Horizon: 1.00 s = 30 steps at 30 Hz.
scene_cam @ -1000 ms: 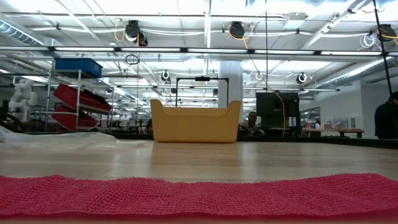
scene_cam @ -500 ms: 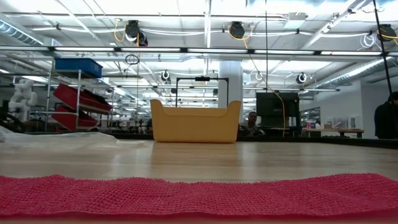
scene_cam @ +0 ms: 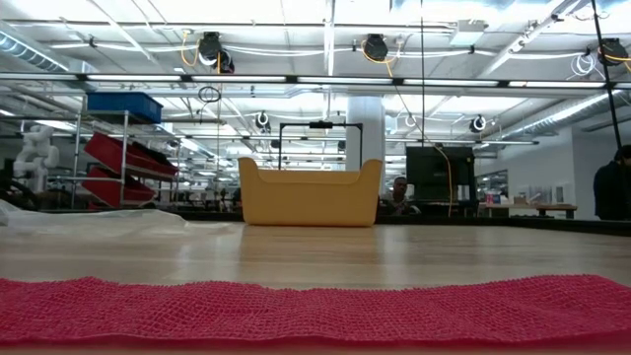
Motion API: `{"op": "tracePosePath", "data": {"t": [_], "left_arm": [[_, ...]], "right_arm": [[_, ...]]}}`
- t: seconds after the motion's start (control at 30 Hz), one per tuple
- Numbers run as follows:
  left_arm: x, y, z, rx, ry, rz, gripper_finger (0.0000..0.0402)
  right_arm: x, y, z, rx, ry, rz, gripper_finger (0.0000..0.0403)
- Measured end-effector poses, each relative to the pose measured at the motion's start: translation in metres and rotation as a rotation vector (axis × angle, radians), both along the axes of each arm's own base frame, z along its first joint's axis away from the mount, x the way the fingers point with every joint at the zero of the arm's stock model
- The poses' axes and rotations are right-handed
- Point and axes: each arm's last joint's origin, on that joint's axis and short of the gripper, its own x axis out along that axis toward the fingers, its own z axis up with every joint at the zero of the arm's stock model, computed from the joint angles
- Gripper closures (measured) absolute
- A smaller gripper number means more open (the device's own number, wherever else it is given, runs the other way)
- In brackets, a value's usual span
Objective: Roll bandage
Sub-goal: Roll the green bandage
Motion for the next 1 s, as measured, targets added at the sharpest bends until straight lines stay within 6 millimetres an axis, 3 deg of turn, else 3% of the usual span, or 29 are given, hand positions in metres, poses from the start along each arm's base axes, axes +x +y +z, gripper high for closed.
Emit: {"op": "tracePosePath", "data": {"t": [0.37,1.0], "left_arm": [[0.012,-0.011,-0.024,0.012,0.062,-0.008,0.0394],[0.012,-0.016,-0.036,0.012,0.181,0.042,0.0393]], "right_arm": [[0.001,-0.002,0.000,0.001,-0.001,-0.007,0.0369],[0.001,-0.002,0.000,0.000,-0.002,-0.007,0.0369]]}}
